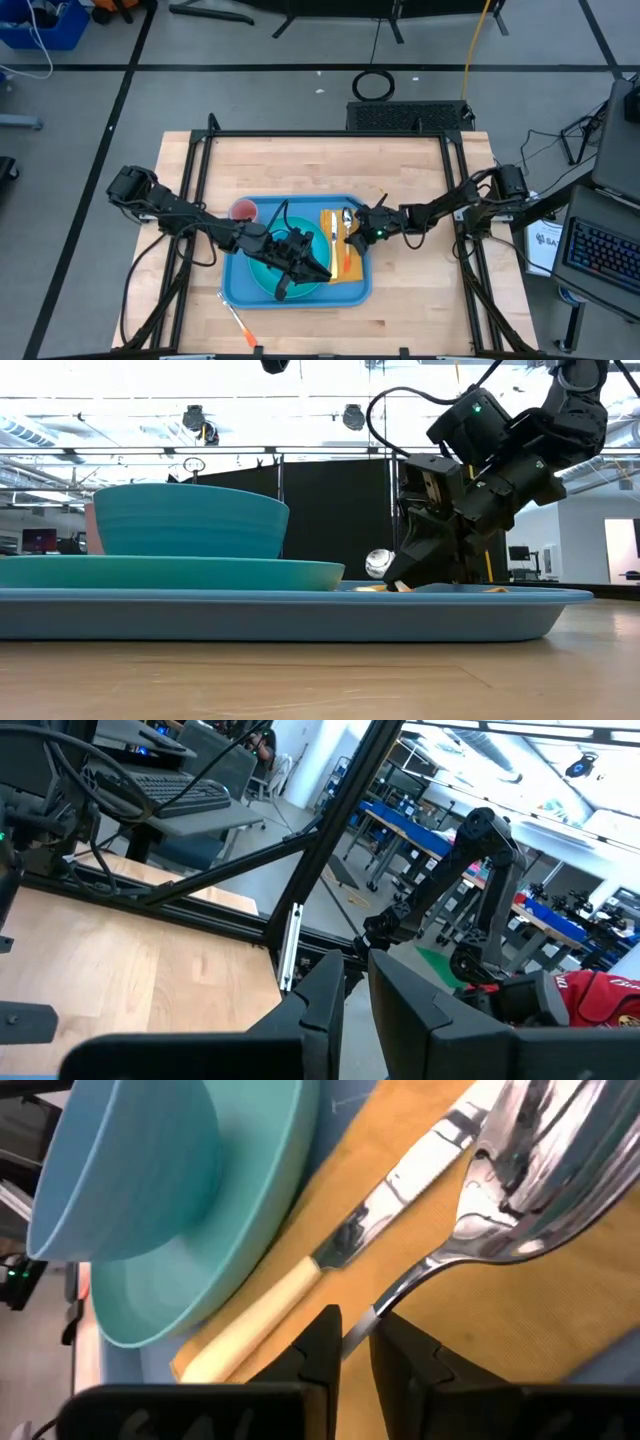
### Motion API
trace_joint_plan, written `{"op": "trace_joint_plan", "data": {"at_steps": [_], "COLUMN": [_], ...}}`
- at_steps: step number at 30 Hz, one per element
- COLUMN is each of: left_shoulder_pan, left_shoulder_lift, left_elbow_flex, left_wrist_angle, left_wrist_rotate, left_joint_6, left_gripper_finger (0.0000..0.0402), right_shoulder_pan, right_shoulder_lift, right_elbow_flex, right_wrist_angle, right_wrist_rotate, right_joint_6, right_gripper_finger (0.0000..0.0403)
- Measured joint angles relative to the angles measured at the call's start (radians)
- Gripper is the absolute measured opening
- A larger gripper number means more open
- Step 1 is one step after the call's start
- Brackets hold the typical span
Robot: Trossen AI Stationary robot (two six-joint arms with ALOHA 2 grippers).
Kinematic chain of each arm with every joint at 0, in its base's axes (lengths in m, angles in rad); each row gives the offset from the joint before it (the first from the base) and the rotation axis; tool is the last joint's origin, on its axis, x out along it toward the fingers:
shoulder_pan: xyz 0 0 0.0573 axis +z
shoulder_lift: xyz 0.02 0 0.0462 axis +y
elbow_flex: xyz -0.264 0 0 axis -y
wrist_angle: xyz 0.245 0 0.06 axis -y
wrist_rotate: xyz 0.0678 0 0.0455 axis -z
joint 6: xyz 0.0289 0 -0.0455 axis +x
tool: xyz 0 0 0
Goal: Set up tray
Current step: Put the orange spoon on the yellow napkin to the right of the yellow knife
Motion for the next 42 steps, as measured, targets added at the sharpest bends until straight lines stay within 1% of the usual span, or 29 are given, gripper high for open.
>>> {"op": "trace_joint_plan", "data": {"at_steps": [3,6,9,14,24,29,33,38,42], "left_shoulder_pan": [0.000,0.000,0.000,0.000,0.000,0.000,0.000,0.000,0.000], "left_shoulder_lift": [0.000,0.000,0.000,0.000,0.000,0.000,0.000,0.000,0.000], "left_elbow_flex": [0.000,0.000,0.000,0.000,0.000,0.000,0.000,0.000,0.000], "left_wrist_angle": [0.000,0.000,0.000,0.000,0.000,0.000,0.000,-0.005,-0.006], "left_wrist_rotate": [0.000,0.000,0.000,0.000,0.000,0.000,0.000,0.000,-0.001], "left_joint_6": [0.000,0.000,0.000,0.000,0.000,0.000,0.005,0.003,0.003], "left_gripper_finger": [0.0053,0.0053,0.0053,0.0053,0.0053,0.0053,0.0053,0.0053,0.0053], "right_shoulder_pan": [-0.015,-0.024,-0.024,-0.024,-0.014,0.011,0.040,0.043,0.035], "right_shoulder_lift": [0.001,0.001,0.000,0.000,0.000,0.001,0.038,0.121,0.147], "right_elbow_flex": [0.000,0.000,0.000,0.000,0.000,0.000,0.001,0.003,0.005], "right_wrist_angle": [0.028,0.051,0.082,0.128,0.215,0.182,0.200,0.310,0.320], "right_wrist_rotate": [-0.047,-0.073,-0.079,-0.100,-0.097,-0.069,-0.017,-0.012,-0.016], "right_joint_6": [0.018,0.029,0.035,0.063,0.116,0.123,0.137,0.149,0.157], "right_gripper_finger": [0.0041,0.0029,0.0009,0.0004,0.0001,0.0001,0.0001,0.0001,0.0000]}}
